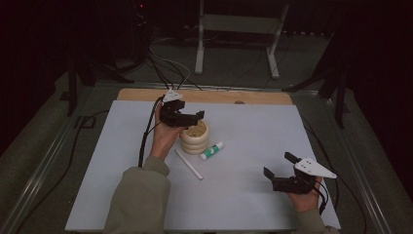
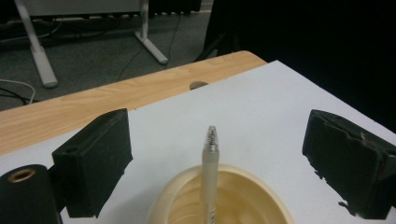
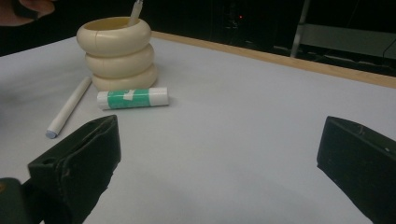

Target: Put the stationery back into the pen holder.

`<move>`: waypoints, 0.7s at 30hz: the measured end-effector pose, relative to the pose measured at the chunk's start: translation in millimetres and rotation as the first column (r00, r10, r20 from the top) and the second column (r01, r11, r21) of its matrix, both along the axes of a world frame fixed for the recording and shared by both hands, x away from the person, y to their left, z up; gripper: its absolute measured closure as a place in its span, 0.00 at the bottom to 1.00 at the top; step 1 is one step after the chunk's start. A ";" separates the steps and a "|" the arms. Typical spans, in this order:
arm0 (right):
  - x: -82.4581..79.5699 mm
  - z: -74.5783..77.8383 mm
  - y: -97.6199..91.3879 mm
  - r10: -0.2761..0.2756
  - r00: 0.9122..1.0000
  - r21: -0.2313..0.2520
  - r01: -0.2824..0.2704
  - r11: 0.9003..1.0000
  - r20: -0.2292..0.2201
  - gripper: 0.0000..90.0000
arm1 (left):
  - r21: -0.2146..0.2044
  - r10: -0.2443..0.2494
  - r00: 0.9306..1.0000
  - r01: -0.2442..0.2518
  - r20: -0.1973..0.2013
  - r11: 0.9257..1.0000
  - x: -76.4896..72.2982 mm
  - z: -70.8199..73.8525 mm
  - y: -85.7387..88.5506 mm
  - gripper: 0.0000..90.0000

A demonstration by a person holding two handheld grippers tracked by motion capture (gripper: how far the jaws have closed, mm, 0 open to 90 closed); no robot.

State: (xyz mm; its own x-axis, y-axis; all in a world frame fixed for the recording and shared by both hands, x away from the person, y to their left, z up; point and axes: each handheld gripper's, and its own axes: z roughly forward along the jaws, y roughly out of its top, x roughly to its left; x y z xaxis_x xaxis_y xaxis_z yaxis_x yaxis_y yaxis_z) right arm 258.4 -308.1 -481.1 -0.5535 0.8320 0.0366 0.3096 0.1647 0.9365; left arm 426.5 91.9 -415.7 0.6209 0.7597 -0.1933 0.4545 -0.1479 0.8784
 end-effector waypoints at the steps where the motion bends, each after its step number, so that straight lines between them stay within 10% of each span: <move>1: 0.0 0.0 0.0 0.000 1.000 0.000 0.000 1.000 0.000 0.00 | 0.007 0.002 1.000 -0.002 -0.001 1.000 -0.7 1.2 0.4 0.07; 21: 0.1 -0.3 0.8 0.001 1.000 0.001 -0.001 1.000 -0.003 0.00 | 0.140 -0.007 0.999 0.011 -0.034 0.990 -18.5 14.9 -1.9 0.01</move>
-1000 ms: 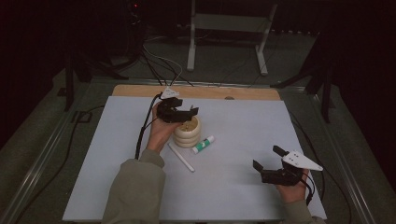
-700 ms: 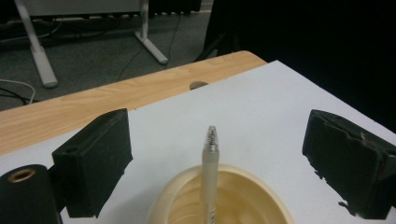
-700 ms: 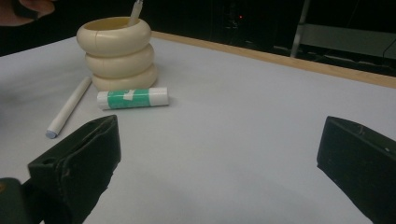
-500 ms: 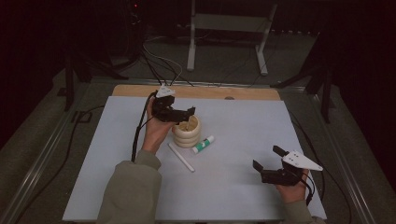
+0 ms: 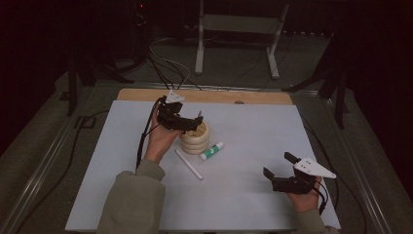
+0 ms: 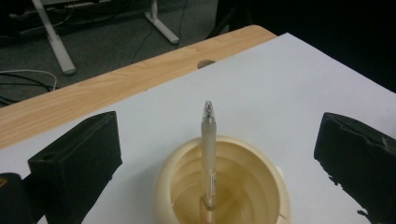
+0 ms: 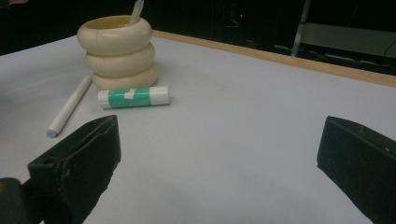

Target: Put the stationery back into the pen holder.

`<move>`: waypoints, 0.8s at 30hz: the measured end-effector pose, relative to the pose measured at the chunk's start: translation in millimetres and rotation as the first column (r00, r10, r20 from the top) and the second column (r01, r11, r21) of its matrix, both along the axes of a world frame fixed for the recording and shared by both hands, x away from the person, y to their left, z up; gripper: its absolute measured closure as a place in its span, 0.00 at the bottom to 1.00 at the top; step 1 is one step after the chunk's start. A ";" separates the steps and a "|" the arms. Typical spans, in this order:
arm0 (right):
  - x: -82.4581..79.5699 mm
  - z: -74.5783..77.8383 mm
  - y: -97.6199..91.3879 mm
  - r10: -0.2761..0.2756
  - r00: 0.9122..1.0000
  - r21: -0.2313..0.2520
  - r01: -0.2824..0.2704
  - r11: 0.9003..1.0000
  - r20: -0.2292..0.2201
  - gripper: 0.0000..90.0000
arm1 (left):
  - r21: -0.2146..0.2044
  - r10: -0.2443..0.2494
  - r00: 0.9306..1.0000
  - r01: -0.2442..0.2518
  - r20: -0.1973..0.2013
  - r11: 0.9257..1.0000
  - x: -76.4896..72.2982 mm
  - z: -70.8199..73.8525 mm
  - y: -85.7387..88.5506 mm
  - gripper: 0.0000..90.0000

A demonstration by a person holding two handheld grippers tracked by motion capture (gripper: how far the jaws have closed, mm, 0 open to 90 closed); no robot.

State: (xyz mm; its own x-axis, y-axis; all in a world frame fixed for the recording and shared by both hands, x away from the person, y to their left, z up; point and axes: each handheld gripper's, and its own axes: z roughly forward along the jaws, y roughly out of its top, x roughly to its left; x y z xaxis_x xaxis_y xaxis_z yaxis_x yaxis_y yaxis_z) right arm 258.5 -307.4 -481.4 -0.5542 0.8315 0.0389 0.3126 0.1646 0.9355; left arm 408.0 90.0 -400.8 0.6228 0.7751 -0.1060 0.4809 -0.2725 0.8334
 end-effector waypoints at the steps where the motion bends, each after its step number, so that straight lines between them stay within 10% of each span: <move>1: 0.0 0.0 0.0 0.000 1.000 0.000 0.000 1.000 0.000 0.00 | 0.004 0.002 1.000 -0.002 -0.001 1.000 -1.1 0.3 -0.6 0.01; 24: 0.3 -0.6 0.7 0.005 1.000 -0.001 -0.005 1.000 -0.005 0.00 | 0.067 -0.001 0.999 -0.002 0.039 0.998 -31.1 -3.1 15.1 0.01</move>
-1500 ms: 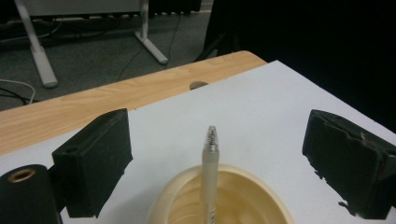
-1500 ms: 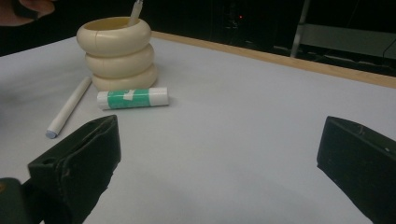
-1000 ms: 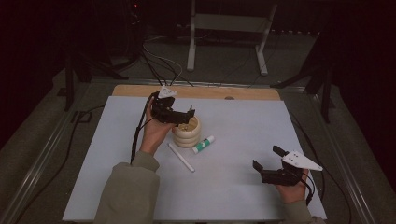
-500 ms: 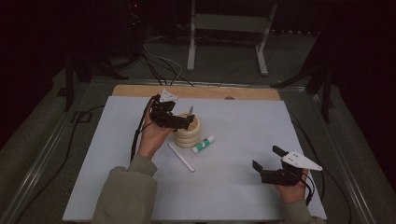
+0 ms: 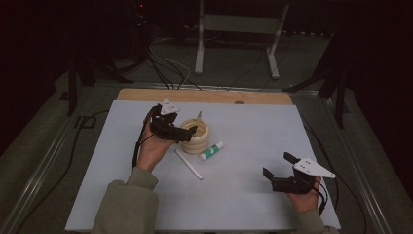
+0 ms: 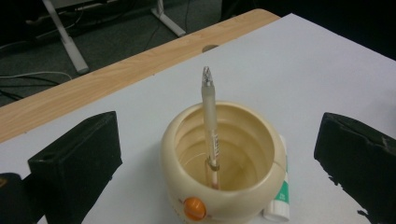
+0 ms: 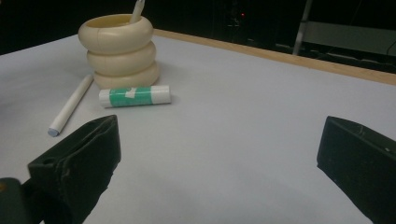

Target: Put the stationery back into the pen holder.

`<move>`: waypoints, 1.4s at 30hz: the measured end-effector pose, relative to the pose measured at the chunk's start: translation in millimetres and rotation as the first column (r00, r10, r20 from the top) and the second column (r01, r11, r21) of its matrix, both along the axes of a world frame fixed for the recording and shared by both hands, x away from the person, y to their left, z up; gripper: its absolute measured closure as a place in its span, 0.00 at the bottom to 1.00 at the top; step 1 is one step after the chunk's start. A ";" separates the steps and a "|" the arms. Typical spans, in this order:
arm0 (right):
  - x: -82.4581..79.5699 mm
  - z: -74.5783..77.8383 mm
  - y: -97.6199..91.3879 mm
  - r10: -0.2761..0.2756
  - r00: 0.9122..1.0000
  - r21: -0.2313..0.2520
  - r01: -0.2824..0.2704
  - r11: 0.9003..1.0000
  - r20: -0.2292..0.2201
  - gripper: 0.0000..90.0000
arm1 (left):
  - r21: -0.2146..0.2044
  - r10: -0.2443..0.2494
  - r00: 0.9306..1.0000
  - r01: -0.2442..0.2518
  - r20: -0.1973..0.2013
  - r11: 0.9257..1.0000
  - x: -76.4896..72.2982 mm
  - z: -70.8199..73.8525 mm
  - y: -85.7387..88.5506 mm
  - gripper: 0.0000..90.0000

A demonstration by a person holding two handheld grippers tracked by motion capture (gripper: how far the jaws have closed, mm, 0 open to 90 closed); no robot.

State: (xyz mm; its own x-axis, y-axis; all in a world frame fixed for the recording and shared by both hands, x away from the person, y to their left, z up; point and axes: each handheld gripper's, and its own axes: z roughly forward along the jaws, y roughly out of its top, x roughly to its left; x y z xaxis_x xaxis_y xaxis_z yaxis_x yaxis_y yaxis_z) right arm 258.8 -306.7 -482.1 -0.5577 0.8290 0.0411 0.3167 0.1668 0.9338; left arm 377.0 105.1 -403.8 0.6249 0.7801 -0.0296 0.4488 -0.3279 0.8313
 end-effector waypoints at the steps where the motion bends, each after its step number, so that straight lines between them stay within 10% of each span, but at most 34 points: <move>1: 0.0 0.1 -0.1 0.000 1.000 0.001 0.000 1.000 0.000 0.00 | 0.000 -0.001 1.000 0.001 0.002 1.000 -1.4 -0.4 1.4 0.01; 42: -0.3 -0.2 0.5 -0.005 1.000 -0.003 0.005 1.000 0.003 0.00 | -0.131 0.034 0.991 -0.016 0.130 0.991 -64.5 -49.0 86.5 0.02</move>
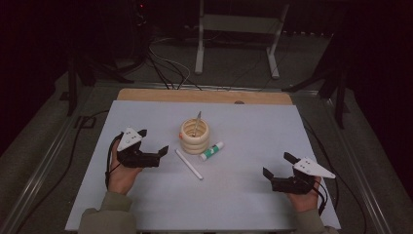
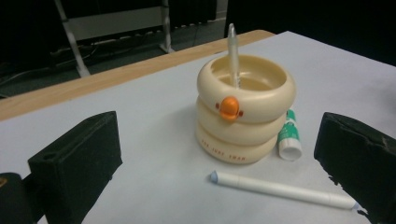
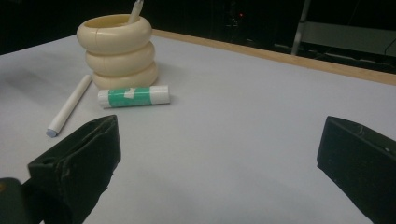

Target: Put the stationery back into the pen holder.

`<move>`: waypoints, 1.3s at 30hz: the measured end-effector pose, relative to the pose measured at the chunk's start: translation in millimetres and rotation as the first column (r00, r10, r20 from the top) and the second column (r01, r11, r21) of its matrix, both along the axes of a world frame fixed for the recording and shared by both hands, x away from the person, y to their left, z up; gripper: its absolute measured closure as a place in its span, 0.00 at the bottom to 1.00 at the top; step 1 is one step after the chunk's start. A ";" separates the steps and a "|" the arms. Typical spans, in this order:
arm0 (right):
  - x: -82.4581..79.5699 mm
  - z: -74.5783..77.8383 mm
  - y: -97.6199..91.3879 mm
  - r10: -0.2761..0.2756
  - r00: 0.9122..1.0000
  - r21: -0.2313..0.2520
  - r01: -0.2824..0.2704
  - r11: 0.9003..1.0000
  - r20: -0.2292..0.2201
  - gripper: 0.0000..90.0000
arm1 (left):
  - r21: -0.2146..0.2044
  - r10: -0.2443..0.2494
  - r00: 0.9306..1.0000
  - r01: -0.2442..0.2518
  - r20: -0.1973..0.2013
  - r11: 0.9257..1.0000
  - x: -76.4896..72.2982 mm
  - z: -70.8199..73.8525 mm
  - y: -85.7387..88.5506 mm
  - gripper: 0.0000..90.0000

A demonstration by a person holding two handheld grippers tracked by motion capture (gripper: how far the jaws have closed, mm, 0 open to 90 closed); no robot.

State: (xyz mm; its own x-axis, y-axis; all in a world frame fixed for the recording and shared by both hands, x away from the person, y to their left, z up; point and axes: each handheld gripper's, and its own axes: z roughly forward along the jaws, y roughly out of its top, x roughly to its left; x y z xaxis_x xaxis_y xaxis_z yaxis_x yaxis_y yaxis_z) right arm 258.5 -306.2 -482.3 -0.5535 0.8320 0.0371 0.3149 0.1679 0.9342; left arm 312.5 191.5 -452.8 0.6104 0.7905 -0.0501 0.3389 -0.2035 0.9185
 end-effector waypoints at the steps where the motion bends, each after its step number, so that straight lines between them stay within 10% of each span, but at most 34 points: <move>1: 0.0 0.0 0.0 0.000 1.000 0.000 0.000 1.000 0.001 0.00 | 0.005 0.009 1.000 -0.009 0.001 1.000 -1.6 -1.7 1.3 0.02; 39: 8.4 17.9 16.3 0.048 0.998 -0.058 -0.050 0.997 -0.026 0.00 | -0.002 0.170 0.985 -0.170 0.019 0.985 -34.6 -24.1 25.6 0.01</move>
